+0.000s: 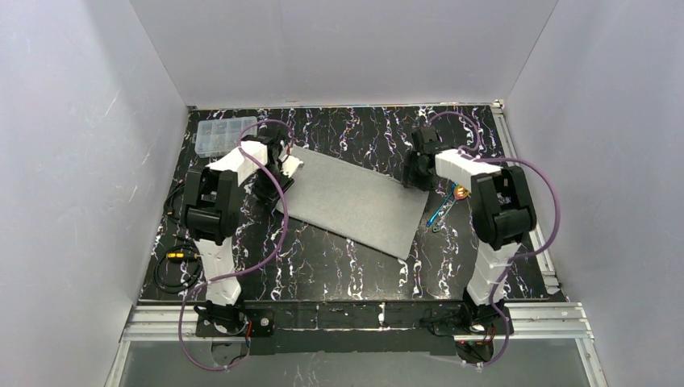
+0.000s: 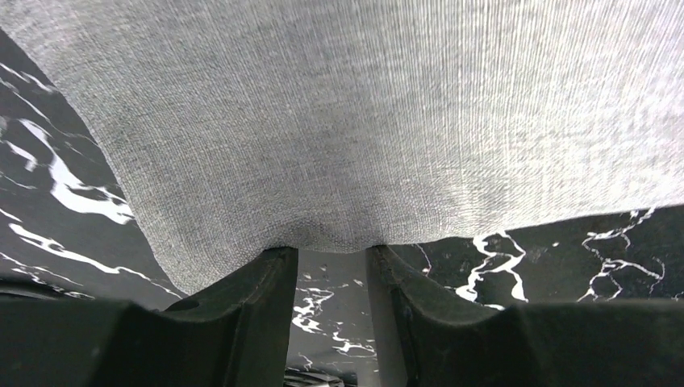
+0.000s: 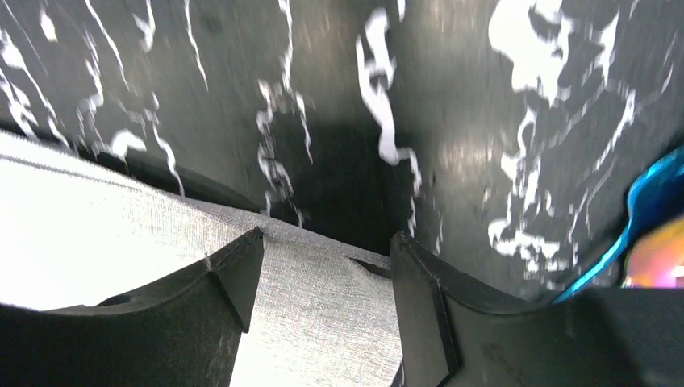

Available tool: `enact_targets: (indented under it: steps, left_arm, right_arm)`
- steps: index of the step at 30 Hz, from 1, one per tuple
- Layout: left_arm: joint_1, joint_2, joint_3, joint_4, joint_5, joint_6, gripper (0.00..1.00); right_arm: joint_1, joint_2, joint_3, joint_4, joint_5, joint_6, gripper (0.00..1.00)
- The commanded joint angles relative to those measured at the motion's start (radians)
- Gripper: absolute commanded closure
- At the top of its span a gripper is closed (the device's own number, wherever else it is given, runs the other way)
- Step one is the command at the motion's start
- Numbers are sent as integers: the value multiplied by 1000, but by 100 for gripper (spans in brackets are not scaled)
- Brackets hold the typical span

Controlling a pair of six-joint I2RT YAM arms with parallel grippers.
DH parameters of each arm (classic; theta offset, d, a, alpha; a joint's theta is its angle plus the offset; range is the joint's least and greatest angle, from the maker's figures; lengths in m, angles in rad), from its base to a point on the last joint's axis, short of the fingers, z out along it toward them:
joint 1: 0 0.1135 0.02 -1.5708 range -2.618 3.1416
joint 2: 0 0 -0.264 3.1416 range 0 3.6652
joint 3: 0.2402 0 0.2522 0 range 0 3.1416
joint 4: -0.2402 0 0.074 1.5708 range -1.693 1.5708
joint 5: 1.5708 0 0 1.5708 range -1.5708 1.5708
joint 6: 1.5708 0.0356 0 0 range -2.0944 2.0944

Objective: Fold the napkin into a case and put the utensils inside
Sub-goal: Rotate the rectangle-folded napkin at the center of the board.

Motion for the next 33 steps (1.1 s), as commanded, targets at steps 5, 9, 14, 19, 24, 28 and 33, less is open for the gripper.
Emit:
enact_targets:
  steps: [5, 9, 14, 19, 24, 28, 33]
  left_arm:
    - [-43, 58, 100, -31, 1, -22, 65]
    - [-68, 91, 140, -35, -1, -26, 65]
    - [-104, 141, 228, -52, -26, -22, 65]
    - [-110, 141, 297, -48, -121, 42, 65]
    - [-74, 90, 323, -27, -180, 98, 64]
    - [-53, 23, 288, -61, -151, 110, 63]
    - [-43, -74, 192, -80, -103, 116, 62]
  right_arm:
    - [45, -240, -260, -55, -44, 57, 34]
    - [63, -348, -366, -72, -60, 80, 34]
    - [89, -462, -460, -91, -83, 112, 34]
    - [91, -490, -438, -159, -54, 89, 33]
    - [91, -471, -343, -220, -14, 43, 31]
    - [91, -483, -315, -259, 2, 55, 24]
    - [80, -533, -331, -324, 11, 91, 15]
